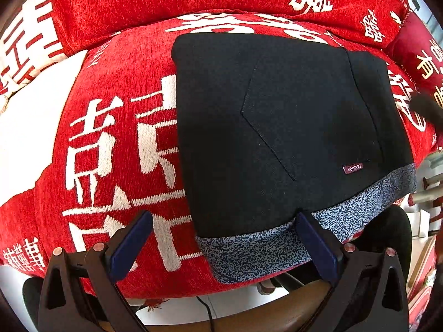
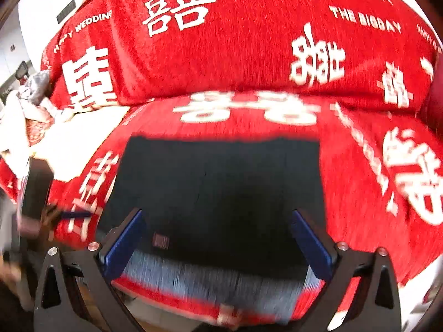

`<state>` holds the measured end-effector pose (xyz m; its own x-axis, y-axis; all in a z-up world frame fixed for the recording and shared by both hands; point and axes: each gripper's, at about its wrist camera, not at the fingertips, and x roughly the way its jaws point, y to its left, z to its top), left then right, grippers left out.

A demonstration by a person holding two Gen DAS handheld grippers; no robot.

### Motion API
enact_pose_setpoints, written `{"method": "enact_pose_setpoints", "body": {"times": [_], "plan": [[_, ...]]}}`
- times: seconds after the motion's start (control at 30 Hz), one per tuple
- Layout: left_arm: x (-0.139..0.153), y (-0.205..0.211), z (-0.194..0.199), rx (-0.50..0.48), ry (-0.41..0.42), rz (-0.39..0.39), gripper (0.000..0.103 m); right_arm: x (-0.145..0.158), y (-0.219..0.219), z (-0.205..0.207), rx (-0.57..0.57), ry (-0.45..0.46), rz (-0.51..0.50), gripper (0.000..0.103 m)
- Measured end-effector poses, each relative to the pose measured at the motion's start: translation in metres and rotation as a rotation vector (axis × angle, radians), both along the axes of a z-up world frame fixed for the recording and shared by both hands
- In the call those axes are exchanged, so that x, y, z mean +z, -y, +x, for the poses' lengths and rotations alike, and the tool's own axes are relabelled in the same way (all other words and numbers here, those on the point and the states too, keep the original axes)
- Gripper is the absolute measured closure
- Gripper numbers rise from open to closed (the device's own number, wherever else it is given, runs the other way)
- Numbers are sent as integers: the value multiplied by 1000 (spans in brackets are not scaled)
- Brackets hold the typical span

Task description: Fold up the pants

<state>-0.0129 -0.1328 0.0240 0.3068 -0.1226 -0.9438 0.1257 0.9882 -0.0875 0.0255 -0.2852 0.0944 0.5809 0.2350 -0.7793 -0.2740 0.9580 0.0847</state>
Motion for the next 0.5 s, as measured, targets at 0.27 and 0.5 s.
{"method": "enact_pose_setpoints", "body": {"times": [0.27, 0.5], "plan": [[5, 3, 0, -15, 4, 21, 0, -57, -37, 87, -25, -163, -194, 0], [59, -20, 14, 30, 125, -70, 0, -15, -2, 35, -70, -46, -137, 0]]}}
